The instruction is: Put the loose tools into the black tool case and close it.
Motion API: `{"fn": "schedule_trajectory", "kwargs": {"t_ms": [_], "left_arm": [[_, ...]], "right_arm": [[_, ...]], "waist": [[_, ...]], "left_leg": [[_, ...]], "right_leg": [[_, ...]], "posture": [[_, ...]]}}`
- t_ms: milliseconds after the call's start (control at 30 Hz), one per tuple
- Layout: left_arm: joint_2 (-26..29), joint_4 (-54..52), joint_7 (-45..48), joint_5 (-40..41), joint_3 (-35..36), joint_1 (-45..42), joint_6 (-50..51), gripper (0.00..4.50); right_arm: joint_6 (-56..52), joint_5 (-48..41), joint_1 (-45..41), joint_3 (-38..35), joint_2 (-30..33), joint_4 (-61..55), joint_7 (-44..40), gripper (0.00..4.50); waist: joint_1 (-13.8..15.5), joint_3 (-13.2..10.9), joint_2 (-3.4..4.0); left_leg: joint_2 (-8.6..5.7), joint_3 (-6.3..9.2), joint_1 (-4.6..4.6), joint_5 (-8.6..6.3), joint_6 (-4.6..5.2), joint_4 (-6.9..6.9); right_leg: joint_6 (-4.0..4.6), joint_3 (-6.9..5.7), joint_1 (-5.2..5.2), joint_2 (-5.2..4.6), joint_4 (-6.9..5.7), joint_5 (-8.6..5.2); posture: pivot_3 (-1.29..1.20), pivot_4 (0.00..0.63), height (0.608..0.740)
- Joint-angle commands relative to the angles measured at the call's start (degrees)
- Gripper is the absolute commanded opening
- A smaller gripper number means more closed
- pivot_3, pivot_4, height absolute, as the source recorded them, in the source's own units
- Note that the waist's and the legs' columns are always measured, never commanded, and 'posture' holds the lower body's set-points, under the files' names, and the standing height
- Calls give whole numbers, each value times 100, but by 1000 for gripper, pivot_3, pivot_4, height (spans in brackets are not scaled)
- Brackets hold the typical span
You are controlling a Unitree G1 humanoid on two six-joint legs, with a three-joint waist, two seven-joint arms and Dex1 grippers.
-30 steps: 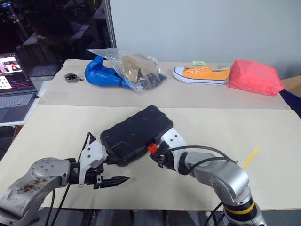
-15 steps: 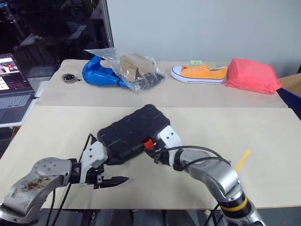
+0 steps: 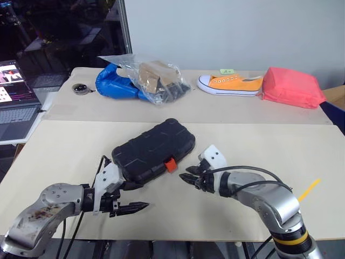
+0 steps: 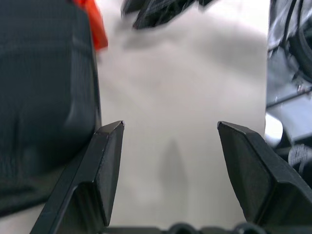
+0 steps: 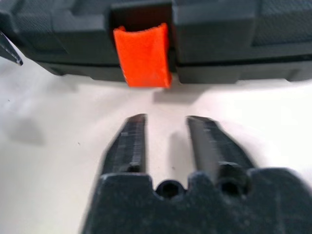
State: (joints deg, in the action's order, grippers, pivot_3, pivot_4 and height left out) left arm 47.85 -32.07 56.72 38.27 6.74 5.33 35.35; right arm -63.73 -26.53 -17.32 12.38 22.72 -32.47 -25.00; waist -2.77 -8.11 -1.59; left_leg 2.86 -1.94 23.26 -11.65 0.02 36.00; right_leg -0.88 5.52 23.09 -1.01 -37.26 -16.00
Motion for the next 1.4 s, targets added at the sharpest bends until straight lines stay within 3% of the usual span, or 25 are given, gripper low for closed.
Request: {"fn": "schedule_trajectory", "kwargs": {"t_ms": [33, 167, 400, 733, 1067, 1400], "left_arm": [[-50, -234, -210, 417, 515, -122, 103, 3272], [-8, -116, -479, 191, 422, -277, 179, 3272], [246, 111, -493, -595, -349, -231, 184, 3272], [220, 242, -589, -719, -624, -341, 313, 3272], [160, 361, -649, -823, -690, -374, 277, 3272], [165, 449, -663, -870, -654, -347, 250, 3272]], "right_arm": [[77, -25, -225, 112, -229, 176, 29, 22], [124, 32, -299, 202, -340, 313, 34, 22], [135, 106, -388, 292, -452, 416, 71, 22], [729, 480, -652, 464, -974, 1207, 196, 22], [752, -567, 370, -413, 106, -98, -1052, 22], [2164, 170, 50, -141, -764, 795, -510, 22]], "waist": [[-1, 1, 0], [13, 1, 0], [15, 3, 2], [-57, 15, 14], [-64, 22, 20], [-122, 21, 19]], "left_leg": [[1, 0, -4, 1, 0, 1], [-2, 0, -6, 1, 0, 1], [-4, 2, 1, 0, 0, -3], [-4, -5, -36, 4, -2, 3], [-3, 3, -40, 9, -4, -1], [3, 9, -106, 9, -5, -6]], "right_leg": [[0, 0, -3, 1, 0, 1], [0, 1, -6, 1, 0, 2], [0, 0, -2, 0, 2, 1], [-2, 9, -10, 5, -37, -1], [-23, 12, -21, 11, -36, -15], [-24, 21, -75, 22, -38, -27]], "posture": [[0, 150, 740], [0, 150, 740], [0, 150, 740], [0, 150, 740], [0, 150, 740], [0, 150, 740]]}}
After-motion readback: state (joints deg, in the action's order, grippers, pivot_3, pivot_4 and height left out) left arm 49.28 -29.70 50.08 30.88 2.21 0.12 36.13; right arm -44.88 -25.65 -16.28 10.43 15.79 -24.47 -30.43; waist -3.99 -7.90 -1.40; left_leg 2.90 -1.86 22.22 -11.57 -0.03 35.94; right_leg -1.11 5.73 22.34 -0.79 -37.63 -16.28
